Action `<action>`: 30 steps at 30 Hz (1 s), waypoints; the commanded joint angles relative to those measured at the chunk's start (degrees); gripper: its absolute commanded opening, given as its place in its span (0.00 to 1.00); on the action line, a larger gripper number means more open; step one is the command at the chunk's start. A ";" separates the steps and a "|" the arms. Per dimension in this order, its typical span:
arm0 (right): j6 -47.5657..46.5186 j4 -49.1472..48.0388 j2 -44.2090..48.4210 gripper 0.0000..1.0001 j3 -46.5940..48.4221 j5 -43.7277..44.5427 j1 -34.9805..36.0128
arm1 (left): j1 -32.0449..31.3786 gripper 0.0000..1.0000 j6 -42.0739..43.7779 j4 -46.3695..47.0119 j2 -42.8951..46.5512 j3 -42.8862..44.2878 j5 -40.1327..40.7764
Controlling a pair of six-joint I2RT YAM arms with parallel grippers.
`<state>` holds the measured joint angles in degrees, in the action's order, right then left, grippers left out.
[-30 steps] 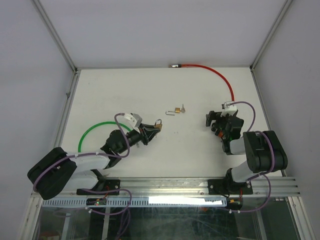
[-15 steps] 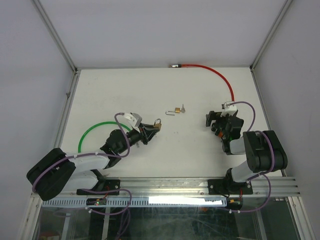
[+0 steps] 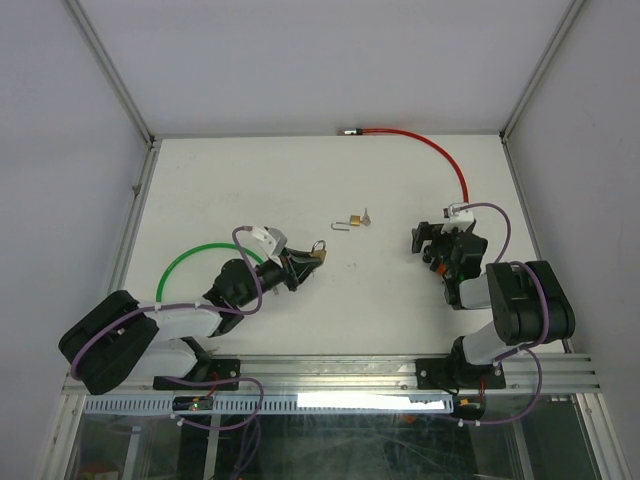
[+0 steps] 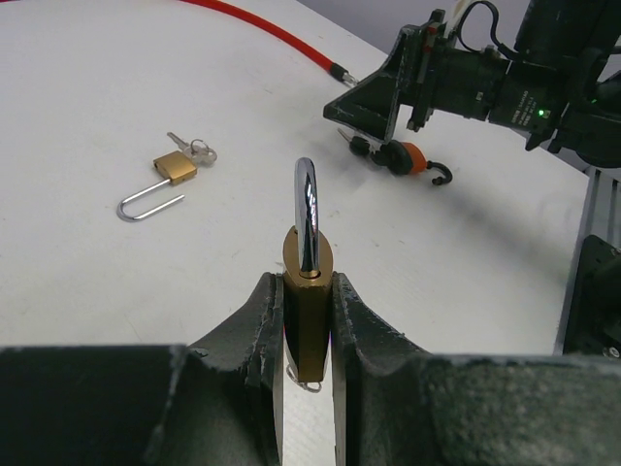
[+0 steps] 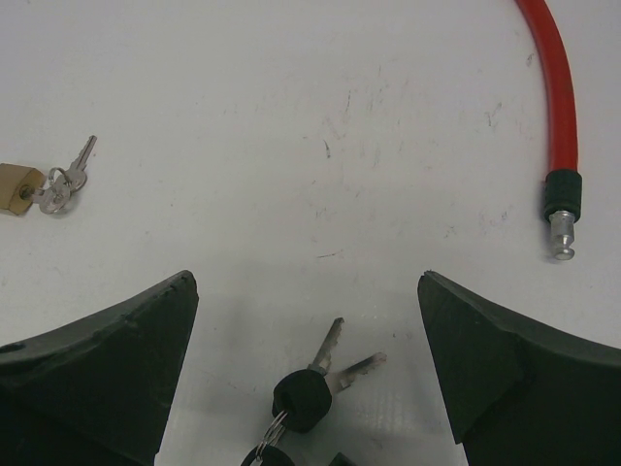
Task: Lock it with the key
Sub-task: Place the key at the center of the board.
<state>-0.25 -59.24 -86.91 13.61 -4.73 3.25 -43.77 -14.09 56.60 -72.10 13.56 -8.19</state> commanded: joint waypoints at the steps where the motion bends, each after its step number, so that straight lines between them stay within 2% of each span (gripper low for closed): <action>1: 0.43 -2.67 0.43 1.00 1.52 1.16 -0.29 | 0.51 0.00 -0.20 8.25 0.83 -0.24 -2.99; 10: 0.43 -2.58 0.42 1.00 1.47 1.08 -0.30 | 0.66 0.00 -5.81 13.36 2.68 -3.96 -3.25; 19: 0.43 -2.67 0.43 1.00 1.51 1.07 -0.26 | 0.70 0.00 -9.18 12.34 5.47 -5.00 -2.64; 30: 0.43 -2.61 0.43 1.00 1.51 1.09 -0.31 | 0.84 0.00 -14.99 13.66 0.79 -1.87 -3.22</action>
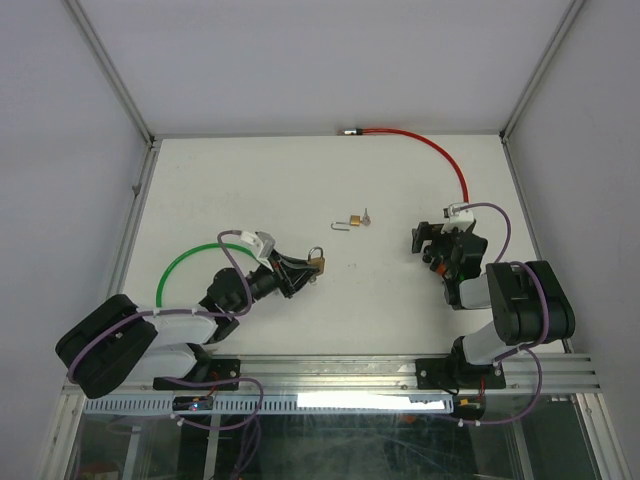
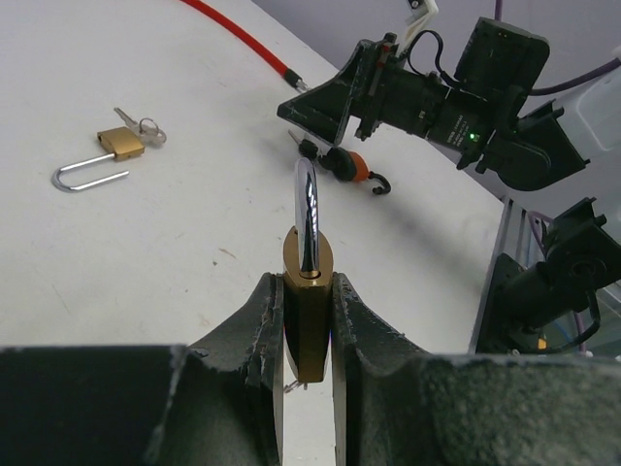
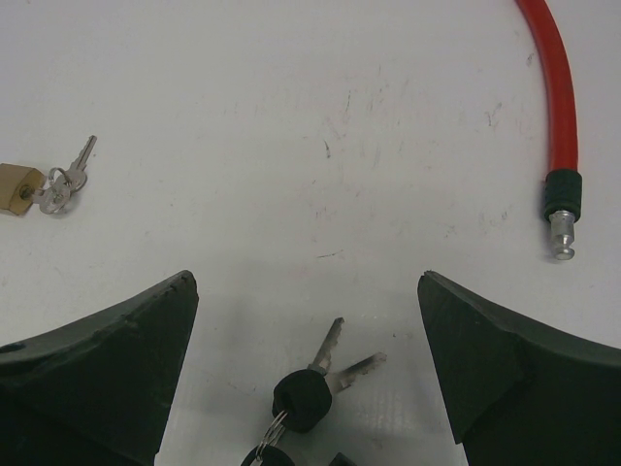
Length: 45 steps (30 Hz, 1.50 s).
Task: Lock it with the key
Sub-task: Place the key at the center of the board.
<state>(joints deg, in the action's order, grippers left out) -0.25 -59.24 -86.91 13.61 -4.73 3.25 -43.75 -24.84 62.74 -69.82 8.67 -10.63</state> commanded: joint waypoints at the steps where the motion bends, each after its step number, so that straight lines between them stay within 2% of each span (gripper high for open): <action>1: 0.43 -2.70 0.39 1.00 1.51 1.07 -0.32 | 0.86 0.00 -5.08 7.49 -2.02 3.22 -0.84; 10: 0.43 -2.93 0.34 1.00 1.47 1.07 -0.32 | 1.25 0.00 -8.31 7.54 -2.11 1.45 2.66; 24: 0.42 -2.69 0.39 1.00 1.58 1.08 -0.29 | 1.45 0.00 -8.89 6.61 -0.21 0.37 2.34; 38: 0.43 -2.65 0.42 1.00 1.53 1.06 -0.31 | 1.55 0.00 -16.41 16.07 -8.86 2.08 -1.48; 45: 0.43 -2.52 0.42 1.00 1.59 1.13 -0.32 | 1.52 0.00 -20.60 13.06 -9.96 3.66 1.09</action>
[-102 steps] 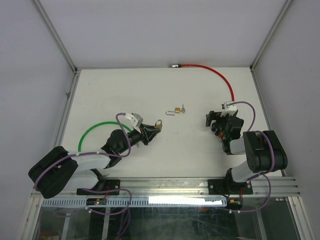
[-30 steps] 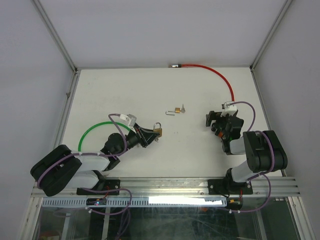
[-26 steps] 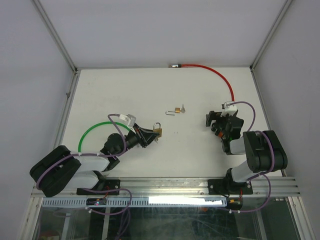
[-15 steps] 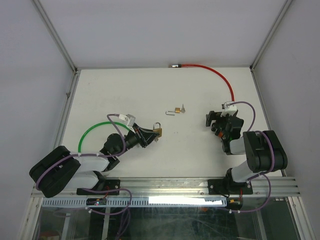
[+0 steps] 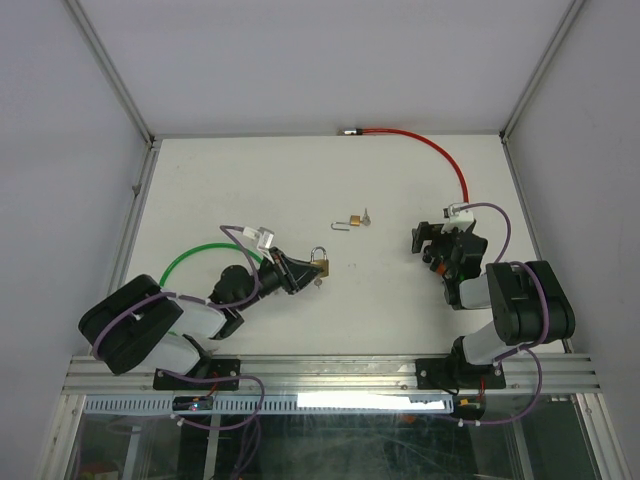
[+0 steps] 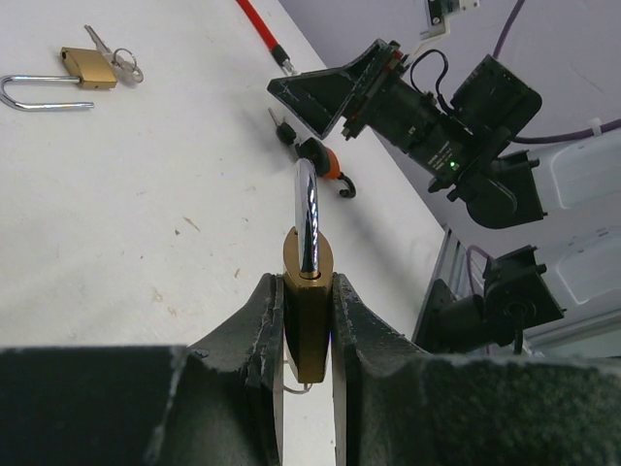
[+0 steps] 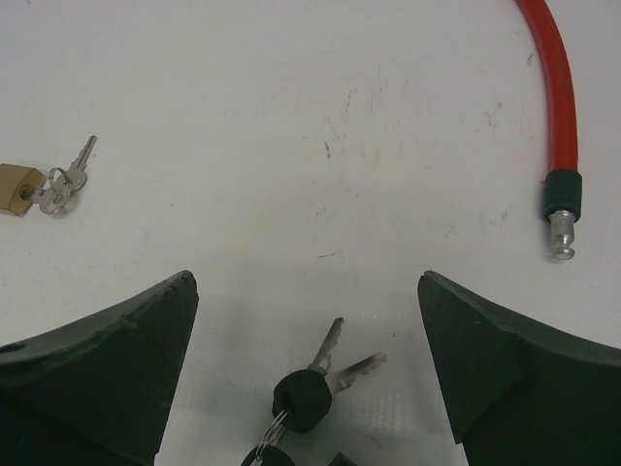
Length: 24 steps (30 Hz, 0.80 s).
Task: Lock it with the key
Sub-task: Place the key at the center of the board.
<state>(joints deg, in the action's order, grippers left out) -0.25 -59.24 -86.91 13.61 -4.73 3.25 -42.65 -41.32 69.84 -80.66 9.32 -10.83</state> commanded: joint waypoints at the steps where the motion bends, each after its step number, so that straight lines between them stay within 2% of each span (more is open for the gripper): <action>1: 0.38 -2.40 0.51 1.00 1.63 1.13 -0.24 | 0.46 0.00 -4.65 5.01 0.99 3.18 2.27; 14: 0.41 -2.57 0.46 1.00 1.59 1.13 -0.26 | 0.44 0.00 -8.76 -3.74 8.38 3.16 8.72; 24: 0.43 -2.53 0.58 1.00 1.52 1.05 -0.34 | 0.47 0.00 -10.27 -8.52 12.53 3.67 9.98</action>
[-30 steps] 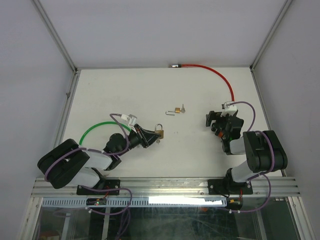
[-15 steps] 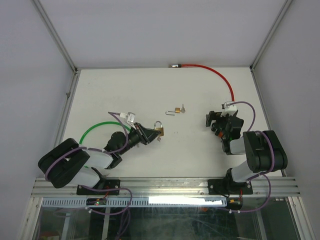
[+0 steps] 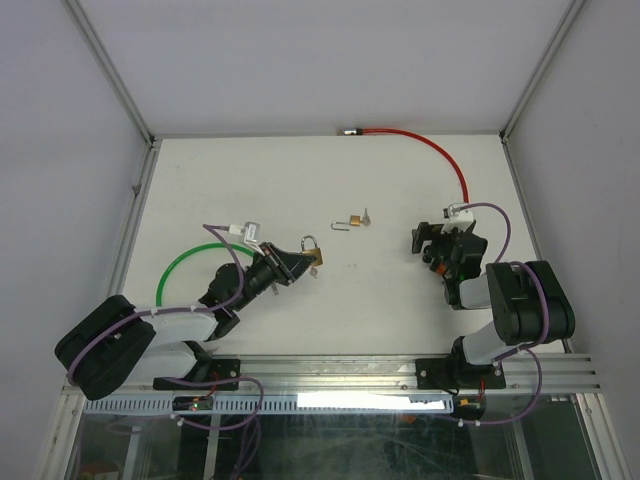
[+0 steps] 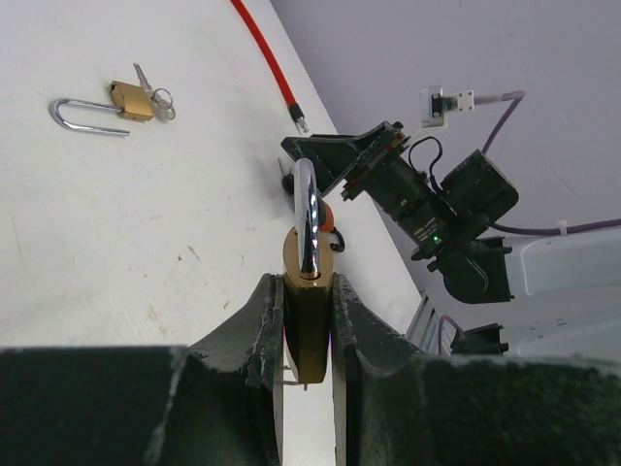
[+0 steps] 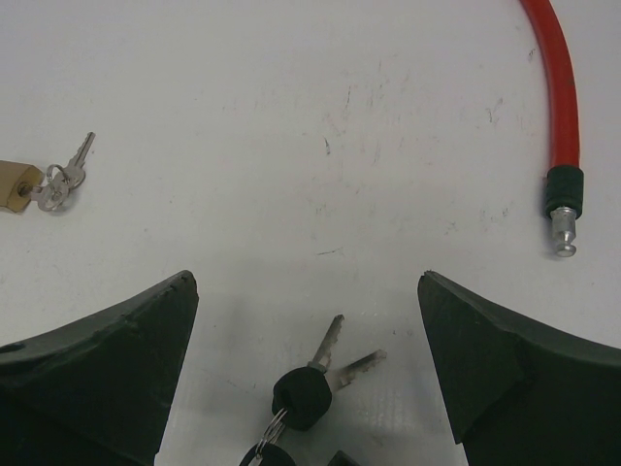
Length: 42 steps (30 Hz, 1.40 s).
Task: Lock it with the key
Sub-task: Place the key at the center of the board.
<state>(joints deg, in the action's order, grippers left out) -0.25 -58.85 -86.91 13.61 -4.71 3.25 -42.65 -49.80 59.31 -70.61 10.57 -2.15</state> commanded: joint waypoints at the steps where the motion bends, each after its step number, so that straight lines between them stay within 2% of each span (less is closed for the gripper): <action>1: 0.34 -2.87 0.71 1.00 1.56 0.25 -0.29 | 0.47 0.00 -2.67 1.89 2.66 2.44 1.53; 3: -1.22 1.94 3.25 1.00 3.10 -3.20 -0.26 | 0.46 0.00 -4.39 1.51 3.30 2.51 1.83; 5: -1.59 16.55 8.17 1.00 8.53 -3.73 -0.32 | 0.43 0.00 -5.22 0.25 4.26 2.60 1.95; 6: -3.74 24.17 10.02 1.00 11.56 -8.31 -0.34 | 0.43 0.00 -5.73 -0.28 4.79 2.61 2.09; 8: -5.36 34.50 12.29 1.00 16.21 -11.24 -0.30 | 0.45 0.00 -6.67 -0.92 5.69 2.47 2.59; 17: -13.35 60.29 22.93 1.00 27.34 -27.28 0.54 | 0.41 0.00 -11.24 0.05 8.46 2.18 2.20; 20: -16.47 67.95 25.33 1.00 31.63 -28.91 3.87 | 0.47 0.00 -11.95 0.64 9.57 2.18 1.83; 22: -23.69 75.74 26.05 1.00 34.90 -36.22 6.18 | 0.40 0.00 -12.16 1.37 9.99 2.18 1.40; 24: -25.55 82.20 26.22 1.00 38.03 -39.26 9.18 | 0.43 0.00 -12.08 2.02 10.20 2.18 0.99; 26: -22.51 82.86 26.62 1.00 39.33 -40.22 10.98 | 0.41 0.00 -11.45 2.95 10.29 1.82 0.87; 29: -17.02 77.02 26.85 1.00 38.16 -41.77 11.26 | 0.32 0.00 -9.48 7.29 9.51 0.36 0.38; 32: -9.63 69.08 25.56 1.00 36.91 -50.40 11.28 | 0.44 0.00 -6.97 14.95 7.28 -1.30 -1.49; 37: -1.33 61.89 23.94 1.00 35.23 -61.18 8.86 | 0.39 0.00 -2.61 27.16 0.90 -2.12 -8.11; 42: 4.85 52.66 27.11 0.99 29.23 -65.82 7.83 | 0.41 0.00 1.14 37.85 -7.31 -0.42 -13.59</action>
<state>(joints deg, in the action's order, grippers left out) -3.79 4.82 -62.70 46.54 -62.83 11.68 -42.65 -52.56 78.04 -73.93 8.47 -9.47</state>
